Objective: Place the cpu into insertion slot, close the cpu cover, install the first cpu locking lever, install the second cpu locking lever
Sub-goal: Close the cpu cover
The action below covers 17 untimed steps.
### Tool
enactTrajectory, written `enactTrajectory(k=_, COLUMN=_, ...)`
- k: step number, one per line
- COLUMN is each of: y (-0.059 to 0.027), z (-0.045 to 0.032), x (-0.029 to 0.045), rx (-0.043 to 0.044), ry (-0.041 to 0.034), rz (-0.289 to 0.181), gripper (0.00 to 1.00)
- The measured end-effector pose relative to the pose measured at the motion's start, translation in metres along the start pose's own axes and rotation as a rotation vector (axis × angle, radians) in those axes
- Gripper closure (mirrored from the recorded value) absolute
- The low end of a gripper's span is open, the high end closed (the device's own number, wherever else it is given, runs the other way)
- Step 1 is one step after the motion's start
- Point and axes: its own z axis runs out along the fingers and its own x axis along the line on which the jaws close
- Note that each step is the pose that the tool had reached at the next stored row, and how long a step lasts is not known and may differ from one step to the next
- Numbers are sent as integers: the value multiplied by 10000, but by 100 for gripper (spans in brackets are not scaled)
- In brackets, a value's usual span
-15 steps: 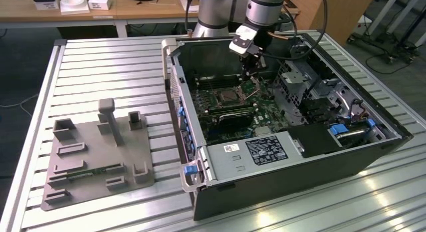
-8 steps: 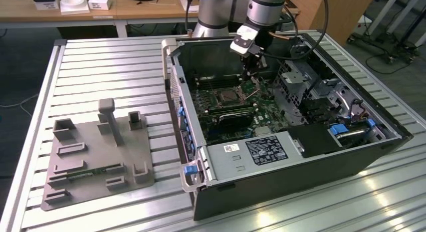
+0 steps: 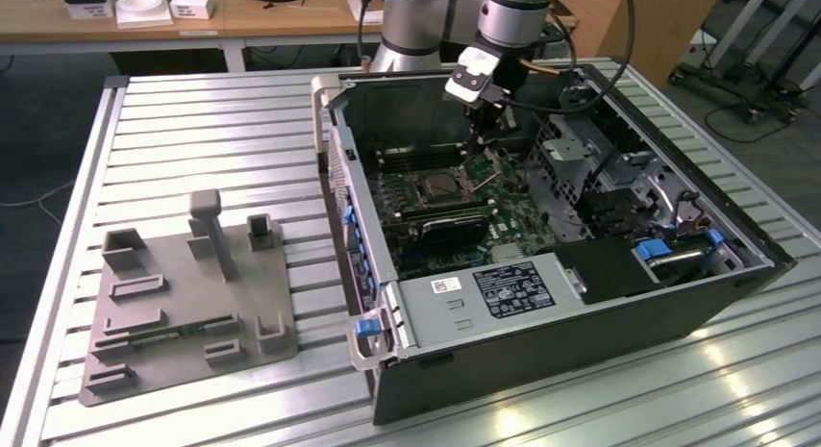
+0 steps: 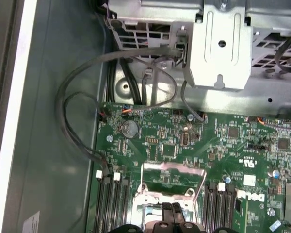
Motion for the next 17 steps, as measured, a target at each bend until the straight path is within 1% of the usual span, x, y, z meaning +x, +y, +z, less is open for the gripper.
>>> enactTrajectory(k=4, y=69, z=2, x=-5, rx=1, ry=-2, rz=-1, gripper=90)
enactTrajectory(k=12, y=238, z=9, x=-16, rx=0, ry=-1, rz=-1, gripper=90)
enactTrajectory(k=17, y=277, z=10, x=-19, rx=0, ry=-1, rz=0, gripper=90)
